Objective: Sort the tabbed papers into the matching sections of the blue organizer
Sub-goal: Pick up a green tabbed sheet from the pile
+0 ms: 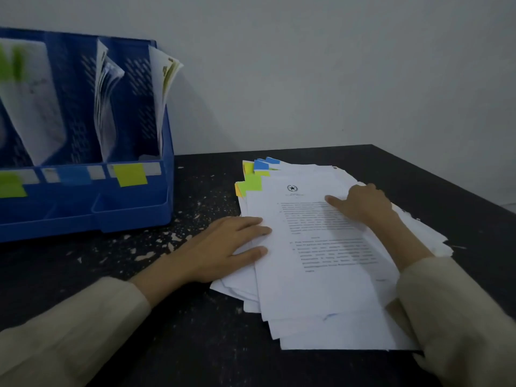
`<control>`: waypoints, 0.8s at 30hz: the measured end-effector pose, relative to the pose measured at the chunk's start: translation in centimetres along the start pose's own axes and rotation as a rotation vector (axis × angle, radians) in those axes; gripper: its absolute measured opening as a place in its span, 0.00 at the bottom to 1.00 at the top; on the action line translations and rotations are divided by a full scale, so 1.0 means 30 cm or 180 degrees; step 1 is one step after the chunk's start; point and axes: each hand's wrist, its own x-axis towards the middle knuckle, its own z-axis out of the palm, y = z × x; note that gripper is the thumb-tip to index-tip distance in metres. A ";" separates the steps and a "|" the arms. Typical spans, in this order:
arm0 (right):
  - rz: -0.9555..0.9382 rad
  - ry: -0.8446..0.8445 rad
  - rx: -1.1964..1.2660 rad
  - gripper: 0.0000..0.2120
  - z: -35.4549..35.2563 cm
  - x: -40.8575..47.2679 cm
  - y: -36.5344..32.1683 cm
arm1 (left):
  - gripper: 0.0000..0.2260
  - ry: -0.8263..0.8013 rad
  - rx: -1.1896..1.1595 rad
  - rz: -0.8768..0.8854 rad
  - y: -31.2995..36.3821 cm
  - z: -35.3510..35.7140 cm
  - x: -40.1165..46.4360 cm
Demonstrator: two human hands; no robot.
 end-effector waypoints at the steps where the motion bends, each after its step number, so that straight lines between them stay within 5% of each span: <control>1: 0.0049 -0.0076 0.0044 0.32 0.003 0.003 0.004 | 0.35 -0.0072 -0.0004 -0.0039 0.004 -0.002 -0.001; 7: -0.0037 -0.0099 0.0903 0.26 -0.026 -0.013 0.001 | 0.28 -0.0424 -0.0024 -0.0186 0.026 -0.004 -0.007; 10: -0.0098 0.0353 0.1356 0.14 -0.028 -0.017 -0.003 | 0.30 -0.0393 0.0034 -0.0148 0.017 0.001 -0.006; 16: -0.0330 0.1172 0.2148 0.09 0.014 -0.004 -0.027 | 0.32 -0.0223 -0.0213 -0.0207 0.004 0.009 -0.007; 24: -0.0775 0.1470 0.3851 0.04 0.002 -0.043 -0.095 | 0.31 0.1080 -0.1317 -0.0590 0.010 -0.060 0.010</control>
